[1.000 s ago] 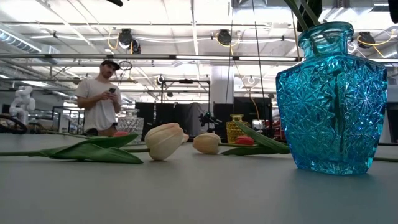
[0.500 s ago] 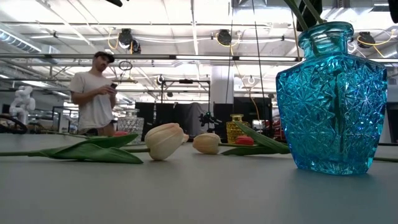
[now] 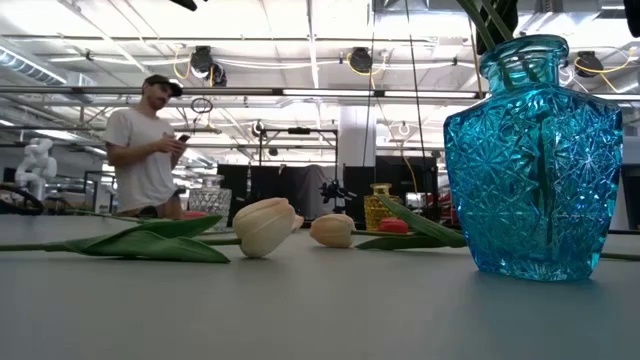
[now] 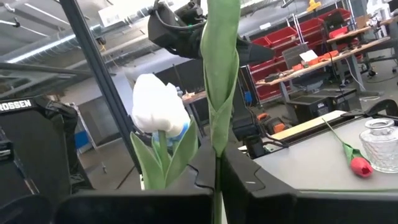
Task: Sort flowers into vase by color
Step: Put the white tulip into the blue vase
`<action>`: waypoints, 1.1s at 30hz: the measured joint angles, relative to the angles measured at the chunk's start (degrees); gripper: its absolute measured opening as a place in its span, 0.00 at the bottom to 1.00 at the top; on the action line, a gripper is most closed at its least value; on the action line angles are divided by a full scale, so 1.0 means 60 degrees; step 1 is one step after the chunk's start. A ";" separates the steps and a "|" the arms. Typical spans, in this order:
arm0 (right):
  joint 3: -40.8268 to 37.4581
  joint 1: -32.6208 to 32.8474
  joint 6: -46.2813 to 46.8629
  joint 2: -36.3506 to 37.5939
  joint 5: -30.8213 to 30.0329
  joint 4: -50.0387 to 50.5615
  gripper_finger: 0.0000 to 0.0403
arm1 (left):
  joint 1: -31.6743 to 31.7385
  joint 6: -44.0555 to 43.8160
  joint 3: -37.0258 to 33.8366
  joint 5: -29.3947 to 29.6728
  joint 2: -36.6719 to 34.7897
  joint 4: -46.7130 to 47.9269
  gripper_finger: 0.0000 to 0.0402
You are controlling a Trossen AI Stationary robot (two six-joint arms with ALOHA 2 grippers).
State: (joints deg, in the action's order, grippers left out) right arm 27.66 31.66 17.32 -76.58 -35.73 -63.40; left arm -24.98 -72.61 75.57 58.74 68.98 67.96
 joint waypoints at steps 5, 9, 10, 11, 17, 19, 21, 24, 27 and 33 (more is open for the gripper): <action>0.0003 0.0000 0.0000 0.0000 0.0010 -0.0011 0.00 | -0.0002 -0.0002 0.0000 0.0000 0.0001 -0.0004 0.31; 0.0000 0.0000 0.0000 0.0000 0.0015 -0.0018 0.00 | 0.0000 -0.0013 0.0000 0.0000 0.0001 -0.0007 0.31; 0.0000 0.0000 0.0000 0.0000 0.0024 -0.0018 0.00 | -0.0002 -0.0016 0.0000 0.0000 0.0002 -0.0007 0.31; 0.0000 0.0000 -0.0001 0.0000 0.0044 -0.0018 0.00 | -0.0001 -0.0020 0.0000 0.0000 0.0001 -0.0007 0.31; 0.0000 0.0000 0.0005 0.0003 0.0299 0.0035 0.00 | -0.0001 -0.0020 0.0000 0.0000 0.0000 -0.0007 0.31; 0.0000 0.0000 0.0004 0.0002 0.0299 0.0036 0.00 | 0.0002 -0.0023 0.0000 0.0000 0.0002 -0.0007 0.31; 0.0000 0.0000 0.0004 0.0004 0.0299 0.0036 0.00 | -0.0001 -0.0024 0.0000 0.0000 0.0001 -0.0007 0.31; 0.0000 0.0000 0.0004 0.0004 0.0299 0.0044 0.00 | 0.0001 -0.0024 0.0000 0.0000 -0.0001 -0.0010 0.31; 0.0000 0.0000 0.0004 0.0004 0.0303 0.0051 0.02 | 0.0000 -0.0024 0.0000 -0.0002 -0.0002 -0.0009 0.31; 0.0000 0.0087 0.0004 0.0004 0.0283 0.0215 0.13 | -0.0001 -0.0027 0.0000 -0.0006 0.0001 -0.0011 0.31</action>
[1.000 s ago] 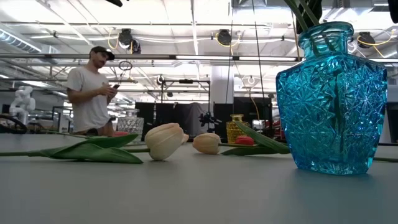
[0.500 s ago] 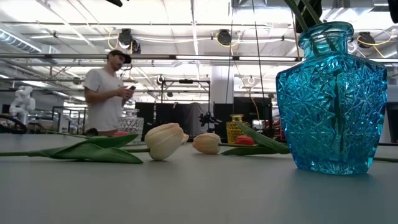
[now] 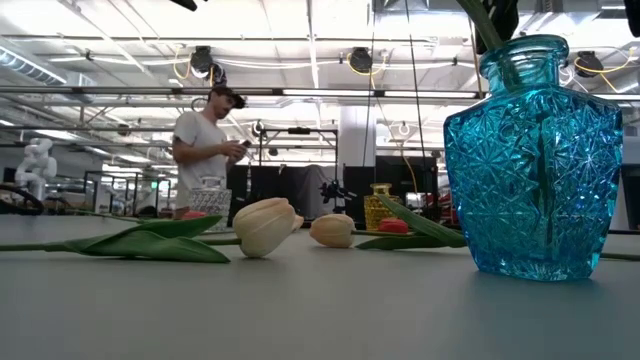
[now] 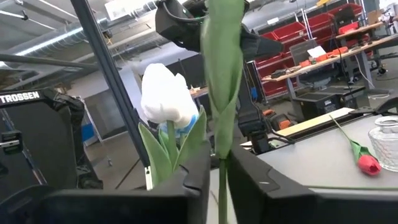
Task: Sort flowers into vase by color
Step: Put the white tulip into the blue vase
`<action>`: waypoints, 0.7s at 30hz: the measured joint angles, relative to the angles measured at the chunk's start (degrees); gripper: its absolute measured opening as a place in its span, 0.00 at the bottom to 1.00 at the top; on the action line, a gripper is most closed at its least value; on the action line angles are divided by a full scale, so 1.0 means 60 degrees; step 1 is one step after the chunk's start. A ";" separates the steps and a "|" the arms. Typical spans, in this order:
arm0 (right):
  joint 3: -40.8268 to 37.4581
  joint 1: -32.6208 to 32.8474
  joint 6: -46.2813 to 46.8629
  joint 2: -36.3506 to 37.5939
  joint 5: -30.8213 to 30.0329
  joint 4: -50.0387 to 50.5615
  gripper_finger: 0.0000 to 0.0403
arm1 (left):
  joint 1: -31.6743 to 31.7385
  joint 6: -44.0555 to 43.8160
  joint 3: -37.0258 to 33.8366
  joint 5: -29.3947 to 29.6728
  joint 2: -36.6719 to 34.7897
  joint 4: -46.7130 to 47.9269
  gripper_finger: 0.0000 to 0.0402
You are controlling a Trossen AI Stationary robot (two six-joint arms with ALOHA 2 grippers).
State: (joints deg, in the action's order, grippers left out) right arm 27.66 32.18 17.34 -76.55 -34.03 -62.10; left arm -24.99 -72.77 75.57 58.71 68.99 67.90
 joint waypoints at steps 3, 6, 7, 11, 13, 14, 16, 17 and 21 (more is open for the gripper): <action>0.0000 0.0139 0.0000 0.0000 -0.0005 0.0139 0.18 | 0.0002 0.0000 0.0000 -0.0035 0.0001 0.0000 0.31; 0.0000 0.0289 0.0000 0.0000 -0.0013 0.0172 0.22 | 0.0003 0.0000 0.0000 -0.0045 0.0001 0.0000 0.31; 0.0000 0.0322 0.0000 0.0000 -0.0013 0.0191 0.24 | 0.0000 0.0004 0.0000 -0.0052 -0.0003 0.0000 0.31; 0.0000 0.0439 0.0000 0.0000 -0.0039 0.0218 0.28 | 0.0000 0.0007 0.0000 -0.0064 -0.0001 0.0004 0.31; 0.0000 0.0470 0.0007 0.0000 -0.0056 0.0228 0.30 | 0.0002 0.0007 0.0000 -0.0065 0.0000 0.0004 0.31; 0.0000 0.0483 0.0037 0.0000 -0.0056 0.0244 0.31 | -0.0001 0.0008 0.0000 -0.0067 -0.0001 0.0004 0.31; 0.0000 0.0520 0.0183 0.0000 -0.0064 0.0347 0.33 | -0.0001 0.0011 0.0000 -0.0072 -0.0003 0.0004 0.31; 0.0000 0.0543 0.0271 0.0000 -0.0062 0.0414 0.34 | -0.0001 0.0011 0.0000 -0.0098 0.0001 0.0004 0.31; 0.0000 0.0676 0.0775 0.0007 -0.0067 0.0871 0.38 | 0.0001 0.0015 0.0000 -0.0215 -0.0003 0.0007 0.31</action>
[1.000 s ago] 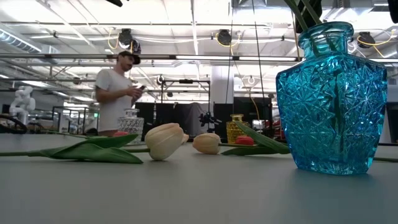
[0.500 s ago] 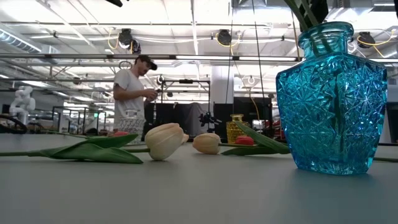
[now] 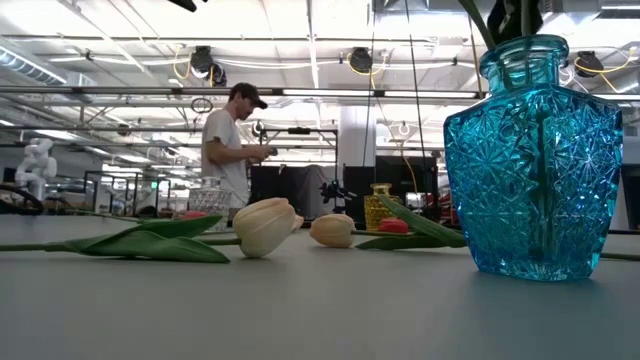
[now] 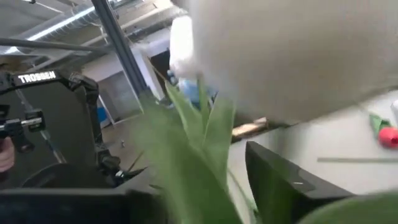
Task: Sort flowers into vase by color
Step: Put the white tulip into the blue vase
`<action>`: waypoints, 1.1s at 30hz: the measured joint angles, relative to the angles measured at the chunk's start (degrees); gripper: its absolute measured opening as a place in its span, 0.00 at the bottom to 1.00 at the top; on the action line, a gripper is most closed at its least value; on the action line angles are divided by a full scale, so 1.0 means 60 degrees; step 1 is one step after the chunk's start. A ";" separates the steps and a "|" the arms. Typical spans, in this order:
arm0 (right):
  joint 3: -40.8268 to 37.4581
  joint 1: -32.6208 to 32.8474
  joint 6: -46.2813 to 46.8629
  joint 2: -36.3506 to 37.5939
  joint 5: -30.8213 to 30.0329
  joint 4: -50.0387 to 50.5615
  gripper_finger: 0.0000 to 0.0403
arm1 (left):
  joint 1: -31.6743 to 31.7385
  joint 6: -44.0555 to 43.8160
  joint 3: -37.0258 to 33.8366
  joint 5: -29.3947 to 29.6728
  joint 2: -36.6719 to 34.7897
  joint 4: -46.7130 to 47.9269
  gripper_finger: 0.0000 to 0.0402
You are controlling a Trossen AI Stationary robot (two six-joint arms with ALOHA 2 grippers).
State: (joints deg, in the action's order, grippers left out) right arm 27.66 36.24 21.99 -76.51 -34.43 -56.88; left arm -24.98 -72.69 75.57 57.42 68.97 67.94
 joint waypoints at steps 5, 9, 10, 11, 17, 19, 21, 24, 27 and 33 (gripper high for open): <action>-0.0003 0.0153 0.0227 0.0000 -0.0024 0.0105 0.42 | -0.0002 0.0007 0.0000 -0.0031 0.0003 0.0000 0.31; -0.0003 0.0177 0.0212 0.0140 -0.0094 0.0117 0.44 | -0.0002 0.0010 0.0000 -0.0031 0.0003 0.0004 0.31; -0.0003 0.0177 0.0187 0.0211 -0.0095 0.0150 0.45 | -0.0002 0.0011 0.0000 -0.0031 0.0000 0.0004 0.31; -0.0003 0.0177 0.0173 0.0303 -0.0096 0.0234 0.45 | -0.0002 0.0016 0.0000 -0.0031 0.0001 0.0004 0.31; -0.0003 0.0262 0.0154 0.1210 -0.0088 0.1291 0.45 | -0.0005 0.0189 0.0000 -0.0031 0.0001 -0.0007 0.31; -0.0003 0.0354 0.0157 0.1582 -0.0089 0.1838 0.45 | -0.0005 0.0190 0.0000 -0.0032 0.0002 -0.0005 0.31; -0.0003 0.0464 0.0166 0.1959 -0.0080 0.2352 0.45 | -0.0005 0.0193 0.0000 -0.0031 0.0004 -0.0003 0.31; -0.0003 0.0627 0.0221 0.2509 -0.0072 0.2875 0.45 | -0.0005 0.0197 0.0000 -0.0031 0.0003 0.0000 0.31; -0.0003 0.0782 0.0227 0.3015 -0.0069 0.3305 0.45 | -0.0005 0.0197 0.0000 -0.0031 0.0003 0.0007 0.31; -0.0003 0.1066 0.0286 0.3855 -0.0055 0.4050 0.45 | -0.0005 0.0260 0.0000 -0.0031 0.0002 0.0007 0.31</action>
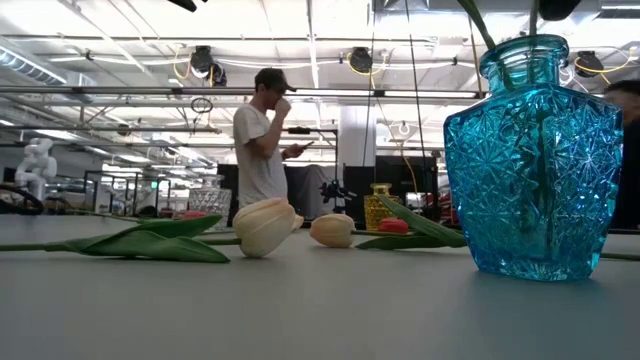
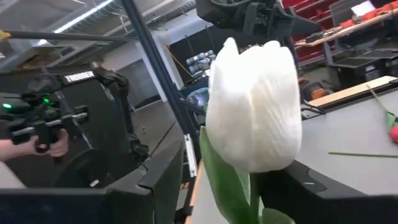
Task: Sort flowers into vase by color
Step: Put the white tulip into the blue vase
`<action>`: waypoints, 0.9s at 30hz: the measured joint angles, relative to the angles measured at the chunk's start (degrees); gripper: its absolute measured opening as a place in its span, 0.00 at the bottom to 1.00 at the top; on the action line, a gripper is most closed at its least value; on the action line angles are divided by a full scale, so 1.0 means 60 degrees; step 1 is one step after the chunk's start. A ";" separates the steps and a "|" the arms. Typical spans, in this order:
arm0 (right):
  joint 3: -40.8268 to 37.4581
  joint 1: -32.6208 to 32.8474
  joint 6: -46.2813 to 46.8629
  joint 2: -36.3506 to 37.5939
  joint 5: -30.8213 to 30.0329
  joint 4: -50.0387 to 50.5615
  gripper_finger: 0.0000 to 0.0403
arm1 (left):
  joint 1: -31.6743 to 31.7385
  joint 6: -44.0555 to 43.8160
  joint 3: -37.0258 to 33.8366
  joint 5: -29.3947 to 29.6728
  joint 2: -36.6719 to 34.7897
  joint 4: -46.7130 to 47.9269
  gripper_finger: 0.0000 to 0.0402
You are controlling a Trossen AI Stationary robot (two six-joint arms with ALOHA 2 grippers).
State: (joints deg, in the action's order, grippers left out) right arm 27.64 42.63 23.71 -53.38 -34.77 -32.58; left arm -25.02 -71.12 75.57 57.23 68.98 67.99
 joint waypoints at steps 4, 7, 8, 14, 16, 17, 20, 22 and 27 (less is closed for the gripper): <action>0.0000 0.0189 0.0194 0.0453 0.0031 0.0445 0.45 | 0.0000 0.0005 0.0000 0.0000 0.0000 0.0004 0.31; 0.0000 0.0276 0.0208 0.0615 0.0030 0.0763 0.45 | 0.0000 0.0005 0.0000 0.0000 -0.0002 0.0004 0.31; 0.0000 0.0285 0.0243 0.0628 0.0030 0.0836 0.45 | 0.0000 0.0005 0.0000 0.0000 -0.0002 0.0004 0.31; 0.0000 0.0287 0.0848 0.0626 0.0055 0.1567 0.45 | 0.0000 0.0002 0.0000 0.0000 0.0002 0.0000 0.31; 0.0000 0.0287 0.0942 0.0622 0.0059 0.1703 0.45 | 0.0000 0.0002 0.0000 0.0000 0.0002 0.0000 0.31; 0.0000 0.0287 0.0942 0.0622 0.0059 0.1714 0.45 | 0.0000 0.0002 0.0000 0.0000 0.0002 0.0000 0.31; 0.0000 0.0287 0.0942 0.0626 0.0055 0.1761 0.45 | 0.0000 0.0002 0.0000 0.0000 0.0001 -0.0004 0.31; 0.0000 0.0287 0.0942 0.0624 0.0057 0.1826 0.45 | 0.0000 0.0002 0.0000 0.0001 0.0002 -0.0001 0.31; 0.0000 0.0287 0.1348 0.0625 0.0119 0.2184 0.45 | 0.0000 0.0199 0.0000 0.0003 0.0002 0.0004 0.31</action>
State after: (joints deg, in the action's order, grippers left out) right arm 27.64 44.36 31.80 -49.63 -34.05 -19.48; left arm -25.02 -69.93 75.57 57.25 68.99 68.01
